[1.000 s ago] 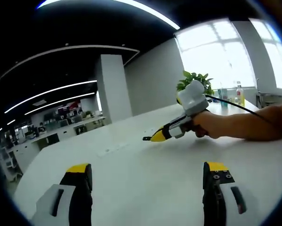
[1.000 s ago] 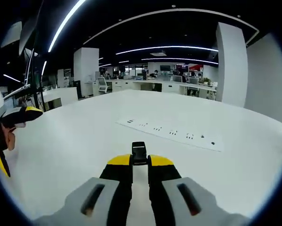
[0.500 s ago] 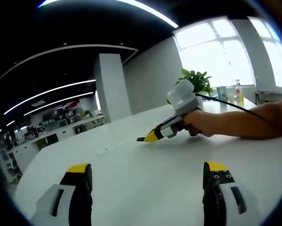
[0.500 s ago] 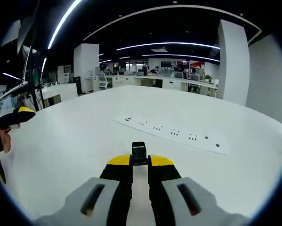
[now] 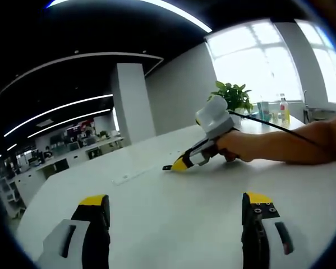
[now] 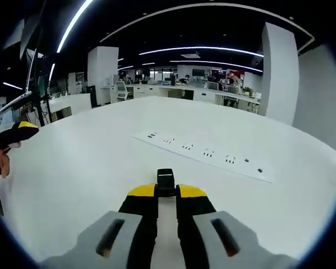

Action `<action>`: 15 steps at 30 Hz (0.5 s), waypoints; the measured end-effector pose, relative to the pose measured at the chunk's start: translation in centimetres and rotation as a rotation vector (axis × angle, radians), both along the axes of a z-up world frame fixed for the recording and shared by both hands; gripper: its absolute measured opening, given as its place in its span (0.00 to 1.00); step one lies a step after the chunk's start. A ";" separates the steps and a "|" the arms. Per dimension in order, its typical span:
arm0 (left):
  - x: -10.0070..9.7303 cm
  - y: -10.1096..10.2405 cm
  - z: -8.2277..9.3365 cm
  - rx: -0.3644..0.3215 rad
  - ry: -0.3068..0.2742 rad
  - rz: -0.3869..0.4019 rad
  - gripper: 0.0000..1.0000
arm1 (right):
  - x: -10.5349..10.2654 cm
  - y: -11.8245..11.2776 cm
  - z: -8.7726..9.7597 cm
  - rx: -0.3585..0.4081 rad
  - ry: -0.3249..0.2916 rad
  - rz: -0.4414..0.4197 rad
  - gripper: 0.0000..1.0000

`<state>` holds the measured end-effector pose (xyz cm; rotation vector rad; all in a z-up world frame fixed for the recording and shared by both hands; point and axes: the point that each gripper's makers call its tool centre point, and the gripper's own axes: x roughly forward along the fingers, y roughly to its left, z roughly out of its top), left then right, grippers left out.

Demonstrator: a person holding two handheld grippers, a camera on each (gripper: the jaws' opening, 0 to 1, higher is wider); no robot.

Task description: Snap the two parts of the plastic buckle together until the buckle closes and remains connected.

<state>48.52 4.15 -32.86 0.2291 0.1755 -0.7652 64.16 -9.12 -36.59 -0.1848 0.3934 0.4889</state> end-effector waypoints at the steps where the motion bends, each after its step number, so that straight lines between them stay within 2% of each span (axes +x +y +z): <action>1: 0.0 0.0 0.0 0.000 0.000 -0.001 0.99 | 0.0 0.0 -0.1 -0.004 0.002 0.001 0.09; 15: 0.1 -0.2 -0.1 0.005 0.001 -0.009 0.99 | -0.2 0.3 -0.7 -0.023 0.023 0.009 0.09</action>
